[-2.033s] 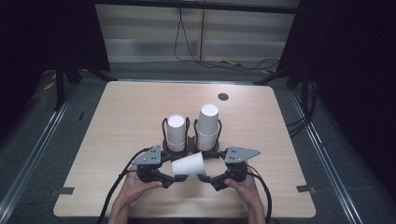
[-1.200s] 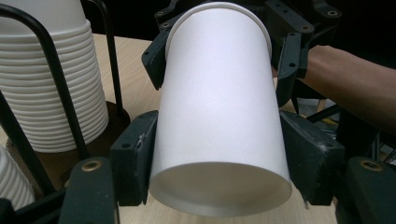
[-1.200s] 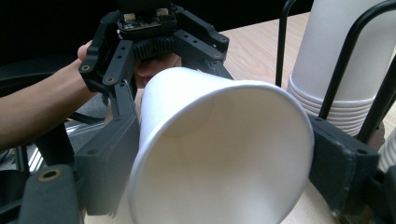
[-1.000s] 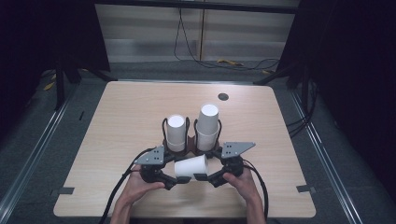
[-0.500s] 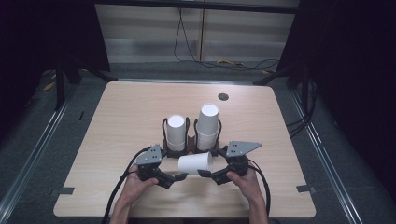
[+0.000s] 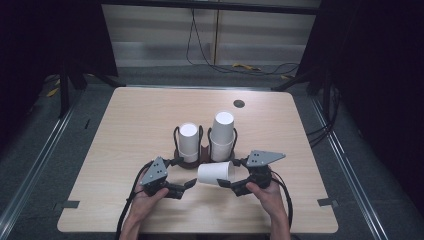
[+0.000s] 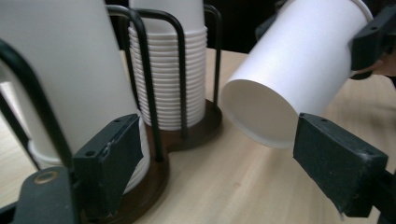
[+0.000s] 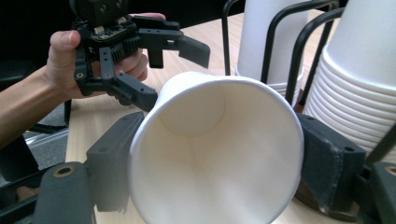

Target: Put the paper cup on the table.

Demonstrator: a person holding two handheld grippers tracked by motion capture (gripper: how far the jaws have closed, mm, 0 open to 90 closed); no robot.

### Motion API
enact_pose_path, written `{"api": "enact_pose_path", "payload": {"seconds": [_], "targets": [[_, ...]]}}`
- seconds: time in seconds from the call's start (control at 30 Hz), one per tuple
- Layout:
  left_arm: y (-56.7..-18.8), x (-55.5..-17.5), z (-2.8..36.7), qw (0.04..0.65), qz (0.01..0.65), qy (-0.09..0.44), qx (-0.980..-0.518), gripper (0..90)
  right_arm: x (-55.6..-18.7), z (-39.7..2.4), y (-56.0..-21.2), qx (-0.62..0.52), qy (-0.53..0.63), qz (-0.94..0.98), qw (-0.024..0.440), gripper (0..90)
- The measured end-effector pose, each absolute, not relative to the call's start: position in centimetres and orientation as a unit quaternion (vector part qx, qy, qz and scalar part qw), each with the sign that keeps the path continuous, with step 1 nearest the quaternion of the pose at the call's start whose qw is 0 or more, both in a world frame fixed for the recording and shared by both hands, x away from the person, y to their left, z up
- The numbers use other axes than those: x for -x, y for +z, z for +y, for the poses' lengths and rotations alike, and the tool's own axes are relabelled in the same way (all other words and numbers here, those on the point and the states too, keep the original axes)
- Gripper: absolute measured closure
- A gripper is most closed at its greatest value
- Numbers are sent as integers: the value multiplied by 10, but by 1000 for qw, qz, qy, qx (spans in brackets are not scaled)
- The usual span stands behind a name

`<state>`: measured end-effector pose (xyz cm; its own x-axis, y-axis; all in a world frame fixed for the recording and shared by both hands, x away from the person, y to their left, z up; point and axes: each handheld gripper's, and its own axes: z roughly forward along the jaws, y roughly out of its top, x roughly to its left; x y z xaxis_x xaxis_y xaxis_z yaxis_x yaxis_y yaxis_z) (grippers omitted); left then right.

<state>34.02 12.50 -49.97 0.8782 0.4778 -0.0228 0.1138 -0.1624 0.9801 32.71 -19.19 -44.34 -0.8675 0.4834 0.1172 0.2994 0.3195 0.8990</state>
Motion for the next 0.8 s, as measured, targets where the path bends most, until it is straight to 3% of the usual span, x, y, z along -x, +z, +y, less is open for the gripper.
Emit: {"api": "enact_pose_path", "payload": {"seconds": [0.3, 0.8], "targets": [[-502, -339, 127, 620, 211, 139, -743, 154, -327, -196, -443, -260, 510, 814, 96, 219], [-509, -335, 128, 622, 233, 184, -724, 155, -325, -213, -439, -301, 476, 817, 119, 220]]}}
